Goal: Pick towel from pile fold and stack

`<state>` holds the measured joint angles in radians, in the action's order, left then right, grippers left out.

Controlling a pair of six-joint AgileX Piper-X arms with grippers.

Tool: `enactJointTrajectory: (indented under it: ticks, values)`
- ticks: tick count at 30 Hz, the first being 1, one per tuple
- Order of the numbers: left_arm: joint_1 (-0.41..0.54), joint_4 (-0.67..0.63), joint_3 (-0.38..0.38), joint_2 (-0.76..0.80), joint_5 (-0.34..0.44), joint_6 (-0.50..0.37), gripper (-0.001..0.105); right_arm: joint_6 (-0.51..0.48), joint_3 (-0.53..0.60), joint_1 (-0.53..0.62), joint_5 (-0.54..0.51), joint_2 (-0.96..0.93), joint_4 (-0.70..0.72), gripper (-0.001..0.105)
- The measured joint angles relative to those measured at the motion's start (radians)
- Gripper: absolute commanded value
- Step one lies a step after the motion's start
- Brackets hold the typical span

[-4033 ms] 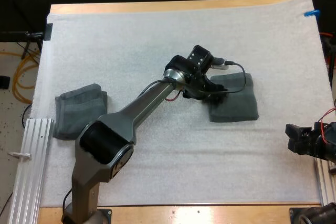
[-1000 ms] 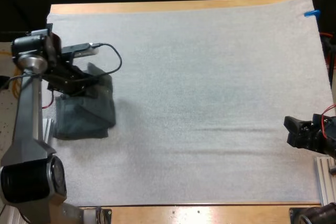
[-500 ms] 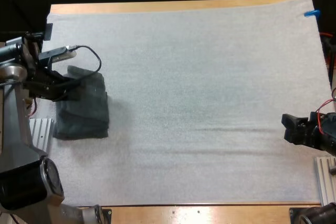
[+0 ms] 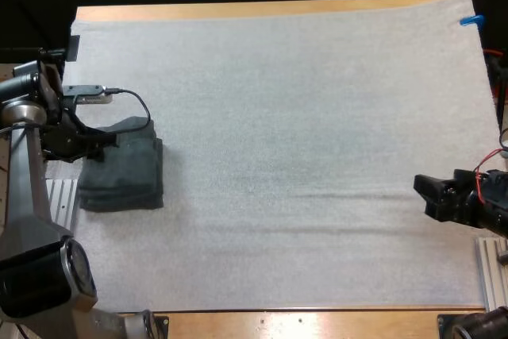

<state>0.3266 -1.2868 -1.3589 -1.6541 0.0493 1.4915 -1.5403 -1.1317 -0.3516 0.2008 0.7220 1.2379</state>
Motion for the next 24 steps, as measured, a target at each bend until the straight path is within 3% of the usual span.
enactJointTrajectory:
  ticks: [3,7,10,18,21,24]
  values:
    - [0.000,0.015,0.000,0.018,0.057,0.023,0.052,0.000,0.000,0.000,0.081,0.000,-0.004,0.064]
    - [-0.024,0.044,0.012,0.104,-0.023,0.055,0.052,0.000,0.000,0.000,0.317,0.000,-0.077,0.064]
    - [-0.070,0.108,0.091,0.135,-0.037,0.060,0.052,0.000,0.000,0.000,0.436,0.000,-0.138,0.064]
    - [-0.092,0.305,0.346,0.122,-0.042,0.122,0.052,0.000,0.000,0.000,0.483,0.000,-0.151,0.064]
    - [-0.092,0.336,0.398,0.122,-0.043,0.125,0.052,0.000,0.000,0.000,0.483,0.000,-0.151,0.064]
    - [-0.092,0.350,0.395,0.122,-0.049,0.125,0.052,0.000,0.000,0.000,0.483,0.000,-0.151,0.064]
